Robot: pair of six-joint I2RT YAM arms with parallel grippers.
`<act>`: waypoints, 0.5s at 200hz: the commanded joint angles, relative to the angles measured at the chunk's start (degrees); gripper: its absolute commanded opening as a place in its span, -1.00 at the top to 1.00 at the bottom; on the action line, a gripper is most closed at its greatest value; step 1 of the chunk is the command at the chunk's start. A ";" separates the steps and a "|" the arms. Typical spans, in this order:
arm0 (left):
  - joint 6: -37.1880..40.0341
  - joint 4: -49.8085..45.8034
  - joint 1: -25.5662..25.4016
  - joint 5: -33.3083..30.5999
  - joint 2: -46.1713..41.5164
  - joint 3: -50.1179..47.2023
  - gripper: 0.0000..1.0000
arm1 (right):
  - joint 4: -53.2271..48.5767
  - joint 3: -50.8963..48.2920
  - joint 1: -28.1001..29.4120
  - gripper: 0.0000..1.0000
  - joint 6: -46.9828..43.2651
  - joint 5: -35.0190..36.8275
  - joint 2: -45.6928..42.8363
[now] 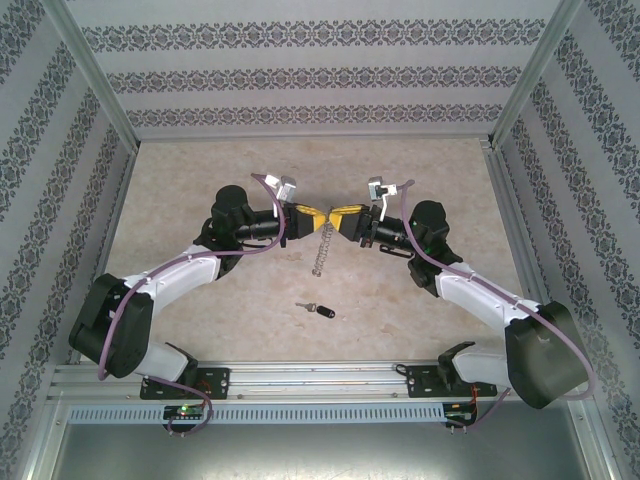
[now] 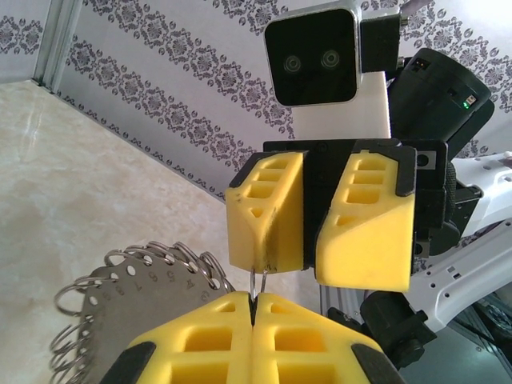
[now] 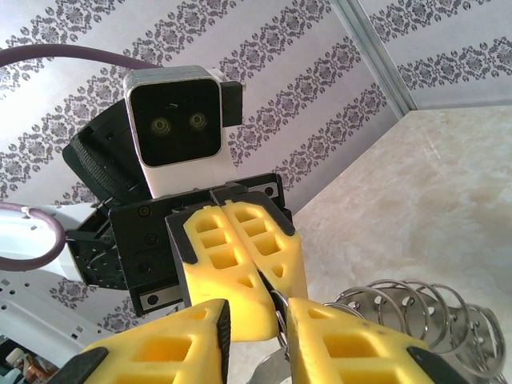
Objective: Put the keys on the keyring
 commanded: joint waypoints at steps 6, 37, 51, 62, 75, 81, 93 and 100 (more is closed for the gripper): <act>-1.26 6.05 -0.88 0.82 -0.56 1.36 1.00 | 1.45 -0.97 1.04 0.23 -0.45 -2.65 -0.52; -1.16 5.92 -0.87 0.81 -1.18 1.05 1.00 | 1.11 -2.52 0.67 0.22 -0.86 -1.31 -1.78; -1.17 6.40 -0.88 0.90 -1.52 0.75 1.00 | 1.02 -3.02 0.47 0.22 -1.02 -0.87 -2.52; -1.06 6.64 -0.92 0.99 -1.85 0.50 1.00 | 0.84 -3.48 0.14 0.22 -0.92 -0.60 -3.17; -0.76 7.10 -0.90 0.92 -2.29 -0.01 1.00 | 0.79 -4.37 -0.71 0.22 -0.77 0.21 -4.55; -0.60 7.66 -0.88 0.94 -2.60 -0.28 1.00 | 0.67 -4.87 -1.16 0.20 -0.68 0.62 -5.36; -0.23 8.96 -0.94 0.75 -3.07 -1.06 1.00 | 0.66 -5.91 -1.95 0.18 -0.23 1.60 -7.09; 0.13 9.47 -0.88 0.64 -3.35 -1.46 1.00 | 0.62 -6.54 -2.32 0.16 -0.05 2.18 -8.05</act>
